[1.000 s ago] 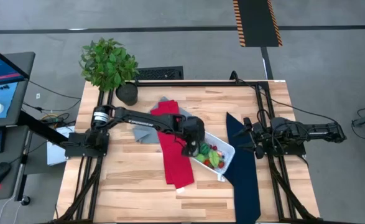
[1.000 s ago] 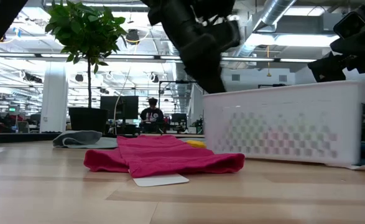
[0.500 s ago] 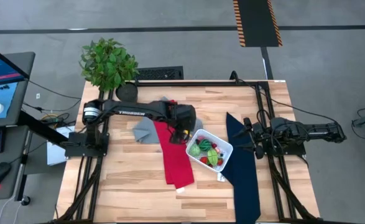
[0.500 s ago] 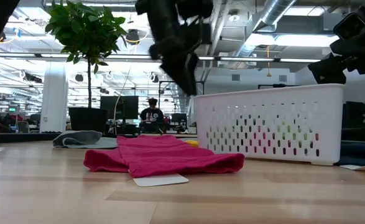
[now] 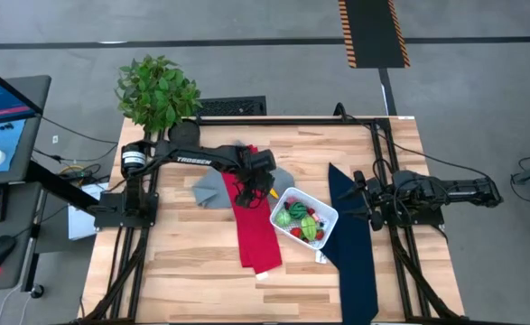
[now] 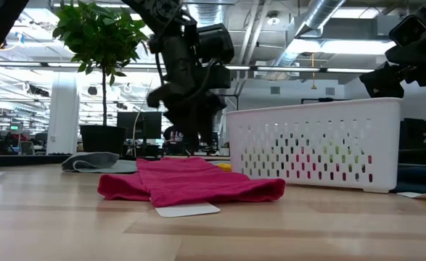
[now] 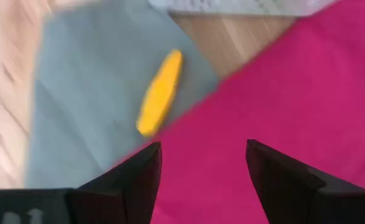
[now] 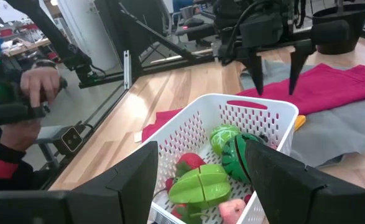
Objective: Pick and placing Produce into tupperware
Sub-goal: Put the corn into the white bin, then return to Home Position
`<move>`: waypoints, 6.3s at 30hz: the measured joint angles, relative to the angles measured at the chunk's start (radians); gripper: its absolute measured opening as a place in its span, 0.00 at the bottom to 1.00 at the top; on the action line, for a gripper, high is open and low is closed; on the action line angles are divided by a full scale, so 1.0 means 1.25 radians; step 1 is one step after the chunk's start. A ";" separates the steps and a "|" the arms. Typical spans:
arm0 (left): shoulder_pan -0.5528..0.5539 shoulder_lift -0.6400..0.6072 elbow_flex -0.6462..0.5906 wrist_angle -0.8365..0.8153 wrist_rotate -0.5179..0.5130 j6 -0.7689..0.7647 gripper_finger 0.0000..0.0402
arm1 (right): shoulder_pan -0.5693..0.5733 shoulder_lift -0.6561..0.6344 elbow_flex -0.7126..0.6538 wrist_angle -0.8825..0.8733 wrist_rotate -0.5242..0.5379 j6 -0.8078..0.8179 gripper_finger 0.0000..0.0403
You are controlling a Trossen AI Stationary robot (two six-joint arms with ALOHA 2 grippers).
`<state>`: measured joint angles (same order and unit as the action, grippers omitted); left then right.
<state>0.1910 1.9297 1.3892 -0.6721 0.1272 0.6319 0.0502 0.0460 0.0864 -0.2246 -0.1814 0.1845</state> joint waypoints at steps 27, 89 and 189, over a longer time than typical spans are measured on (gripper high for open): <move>0.012 0.045 -0.040 0.188 0.063 0.139 0.56 | 0.000 0.000 0.000 -0.002 -0.001 0.000 0.66; 0.051 0.108 -0.007 0.184 0.138 0.009 0.13 | 0.000 0.000 0.000 -0.004 0.000 0.000 0.66; -0.043 0.026 0.120 0.465 0.204 -0.357 0.48 | 0.000 0.001 0.000 -0.001 0.000 0.000 0.66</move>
<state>0.1367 1.9626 1.5387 -0.0905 0.3821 0.1858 0.0498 0.0467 0.0860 -0.2253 -0.1818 0.1846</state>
